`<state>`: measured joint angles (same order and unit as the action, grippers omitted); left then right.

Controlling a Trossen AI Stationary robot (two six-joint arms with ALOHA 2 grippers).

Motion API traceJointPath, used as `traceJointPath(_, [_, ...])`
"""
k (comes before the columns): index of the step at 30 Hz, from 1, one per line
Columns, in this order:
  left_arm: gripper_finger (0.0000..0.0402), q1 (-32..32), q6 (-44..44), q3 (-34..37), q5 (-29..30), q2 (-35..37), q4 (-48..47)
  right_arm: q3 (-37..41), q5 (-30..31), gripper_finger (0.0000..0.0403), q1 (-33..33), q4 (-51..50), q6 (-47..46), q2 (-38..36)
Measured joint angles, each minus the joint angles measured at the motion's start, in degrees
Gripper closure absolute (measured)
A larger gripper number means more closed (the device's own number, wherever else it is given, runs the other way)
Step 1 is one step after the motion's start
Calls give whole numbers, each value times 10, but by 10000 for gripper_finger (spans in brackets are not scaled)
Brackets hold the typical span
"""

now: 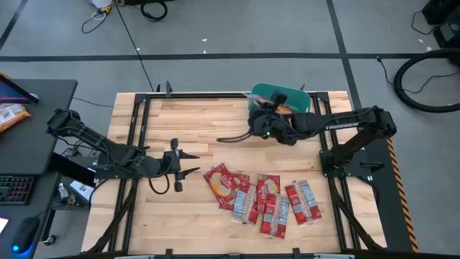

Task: Sort popcorn bags into baskets
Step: Put the red popcorn bag into the green bin

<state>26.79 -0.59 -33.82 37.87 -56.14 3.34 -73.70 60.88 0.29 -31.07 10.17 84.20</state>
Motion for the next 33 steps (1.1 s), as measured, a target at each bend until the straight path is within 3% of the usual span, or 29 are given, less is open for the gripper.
traceJointPath(10, [230, 0, 30, 0, 0, 0, -25, -3, 25, 373, -81, -95, -52, 0])
traceJointPath(15, [230, 0, 29, 0, 0, 0, -28, 1, -53, 373, -134, -188, -165, 0])
traceJointPath(19, [230, 0, 29, 0, 0, 0, -28, 21, -70, 373, -166, -241, -216, 0])
traceJointPath(29, [230, 0, 29, 0, 0, 0, -27, 103, -79, 367, -224, -228, -221, 0])
traceJointPath(33, [230, 0, 30, 0, 0, -1, -25, 123, -138, 331, -244, -178, -193, 0])
